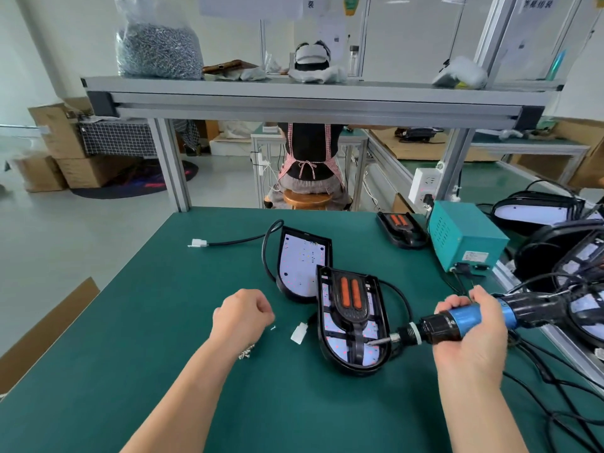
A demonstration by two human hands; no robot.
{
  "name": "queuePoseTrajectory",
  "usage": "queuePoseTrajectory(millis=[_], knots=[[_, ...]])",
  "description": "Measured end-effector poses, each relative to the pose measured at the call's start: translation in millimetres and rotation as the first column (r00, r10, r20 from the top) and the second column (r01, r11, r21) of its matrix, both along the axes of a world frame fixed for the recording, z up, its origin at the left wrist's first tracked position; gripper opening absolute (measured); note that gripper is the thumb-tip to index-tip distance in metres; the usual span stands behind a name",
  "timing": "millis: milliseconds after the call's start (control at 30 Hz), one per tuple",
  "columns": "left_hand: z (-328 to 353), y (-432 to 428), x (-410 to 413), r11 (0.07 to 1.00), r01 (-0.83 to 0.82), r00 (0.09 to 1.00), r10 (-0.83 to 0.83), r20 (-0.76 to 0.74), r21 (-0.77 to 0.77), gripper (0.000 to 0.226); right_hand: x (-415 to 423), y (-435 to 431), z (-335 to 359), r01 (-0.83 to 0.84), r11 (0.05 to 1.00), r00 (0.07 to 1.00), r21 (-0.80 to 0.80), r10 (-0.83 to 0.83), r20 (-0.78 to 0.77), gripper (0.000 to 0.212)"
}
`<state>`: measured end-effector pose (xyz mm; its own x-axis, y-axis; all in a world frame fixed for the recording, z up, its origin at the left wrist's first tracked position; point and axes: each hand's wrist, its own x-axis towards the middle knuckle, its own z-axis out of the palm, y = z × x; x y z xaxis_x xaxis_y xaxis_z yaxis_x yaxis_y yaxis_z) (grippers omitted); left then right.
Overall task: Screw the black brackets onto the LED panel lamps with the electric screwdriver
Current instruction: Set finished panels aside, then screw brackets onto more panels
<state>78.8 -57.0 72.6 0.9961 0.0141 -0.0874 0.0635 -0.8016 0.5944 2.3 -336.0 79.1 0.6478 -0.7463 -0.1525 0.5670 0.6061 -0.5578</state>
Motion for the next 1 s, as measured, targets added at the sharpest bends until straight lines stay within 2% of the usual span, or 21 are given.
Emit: queuePoseTrajectory(millis=[133, 400, 567, 667, 833, 1000], knots=[[-9.8, 1.0, -1.3, 0.966, 0.080, 0.996, -0.087, 0.019, 0.244, 0.008, -0.4, 7.7, -0.6, -0.022, 0.999, 1.000, 0.030, 0.022, -0.013, 0.018], [-14.4, -2.1, 0.8, 0.919, 0.134, 0.977, -0.186, 0.107, 0.372, 0.010, -1.6, 13.2, 0.8, -0.021, 0.999, 0.999, 0.049, 0.023, -0.028, 0.017], [-22.0, -0.5, -2.8, 0.938, 0.139, 0.949, -0.217, 0.229, 0.316, 0.014, -1.4, 14.2, 6.0, -0.018, 0.997, 0.999, 0.079, 0.021, -0.039, 0.018], [-22.9, 3.4, -2.4, 0.958, 0.093, 0.948, -0.169, 0.270, 0.273, 0.020, -1.1, 12.6, 7.1, -0.019, 0.997, 0.999, 0.076, 0.022, -0.034, 0.018], [-22.4, 6.0, 1.5, 0.976, 0.023, 0.968, -0.075, 0.238, 0.215, 0.020, -2.5, 10.2, 3.3, -0.024, 0.996, 0.999, 0.083, 0.028, -0.046, 0.020], [-14.7, -2.8, 15.0, 0.972, 0.057, 0.979, -0.099, 0.178, 0.227, 0.010, -0.6, 7.8, 4.2, -0.022, 0.996, 0.998, 0.092, 0.026, -0.051, 0.019]])
